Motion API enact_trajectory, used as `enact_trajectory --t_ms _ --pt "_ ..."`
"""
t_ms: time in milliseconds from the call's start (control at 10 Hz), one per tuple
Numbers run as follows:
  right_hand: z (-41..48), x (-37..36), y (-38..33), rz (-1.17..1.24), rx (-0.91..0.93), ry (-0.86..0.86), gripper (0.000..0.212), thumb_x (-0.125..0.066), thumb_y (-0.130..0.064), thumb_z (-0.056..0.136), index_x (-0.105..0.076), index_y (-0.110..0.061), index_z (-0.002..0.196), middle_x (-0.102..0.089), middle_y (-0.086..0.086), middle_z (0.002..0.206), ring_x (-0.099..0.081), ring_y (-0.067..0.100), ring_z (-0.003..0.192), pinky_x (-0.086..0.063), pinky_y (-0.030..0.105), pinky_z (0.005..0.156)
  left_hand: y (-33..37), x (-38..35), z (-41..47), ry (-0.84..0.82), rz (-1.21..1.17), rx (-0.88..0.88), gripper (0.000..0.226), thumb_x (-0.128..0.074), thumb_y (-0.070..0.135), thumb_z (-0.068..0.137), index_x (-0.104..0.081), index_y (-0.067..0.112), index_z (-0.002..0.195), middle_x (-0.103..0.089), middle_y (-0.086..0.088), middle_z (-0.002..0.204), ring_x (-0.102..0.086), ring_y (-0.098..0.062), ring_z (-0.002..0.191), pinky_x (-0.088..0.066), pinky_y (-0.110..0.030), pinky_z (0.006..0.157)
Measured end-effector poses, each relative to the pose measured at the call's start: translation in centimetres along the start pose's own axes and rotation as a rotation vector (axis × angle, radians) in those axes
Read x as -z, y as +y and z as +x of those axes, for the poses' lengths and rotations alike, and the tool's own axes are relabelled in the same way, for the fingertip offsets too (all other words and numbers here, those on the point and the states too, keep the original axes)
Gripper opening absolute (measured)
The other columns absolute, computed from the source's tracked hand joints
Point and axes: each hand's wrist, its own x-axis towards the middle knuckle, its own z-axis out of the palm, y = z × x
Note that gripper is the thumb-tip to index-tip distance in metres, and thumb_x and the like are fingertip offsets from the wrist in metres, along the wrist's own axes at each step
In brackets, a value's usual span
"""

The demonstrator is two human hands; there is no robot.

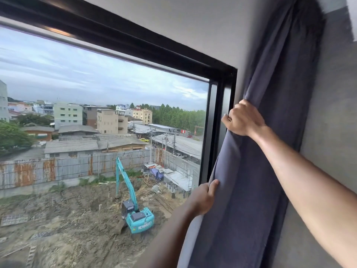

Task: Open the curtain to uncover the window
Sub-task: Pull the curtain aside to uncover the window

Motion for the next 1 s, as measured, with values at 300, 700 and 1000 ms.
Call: enact_trajectory --t_ms 300,700,1000 --pt "-2.3 3.0 -3.4 0.015 0.149 0.022 0.054 -0.045 -0.025 0.088 -0.029 -0.015 0.038 -0.046 0.005 0.041 -0.047 0.028 0.051 -0.048 0.041 0.096 -0.9 0.8 -2.6 -0.028 0.136 0.055 0.04 -0.038 0.045 0.095 -0.046 0.012 0.075 -0.064 -0.023 0.092 -0.061 -0.037 0.093 -0.039 -0.036 0.068" --pt "-10.3 3.9 -7.9 0.15 -0.058 -0.014 0.039 -0.057 -0.019 0.09 -0.06 -0.009 0.052 -0.065 0.008 0.067 -0.059 0.028 0.07 -0.041 0.041 0.093 -1.7 7.6 -9.4 -0.033 0.412 -0.004 0.027 -0.05 0.032 0.094 -0.062 0.019 0.114 -0.064 -0.012 0.123 -0.062 -0.026 0.108 -0.05 -0.043 0.097" --pt "-14.8 8.3 -14.8 0.335 -0.294 -0.192 0.029 -0.051 -0.03 0.094 -0.075 -0.014 0.093 -0.072 0.008 0.098 -0.063 0.032 0.096 -0.042 0.04 0.093 -0.6 14.6 -16.8 0.043 0.683 -0.009 0.042 -0.042 0.041 0.097 -0.051 0.014 0.128 -0.056 -0.013 0.135 -0.058 -0.028 0.116 -0.049 -0.045 0.097"
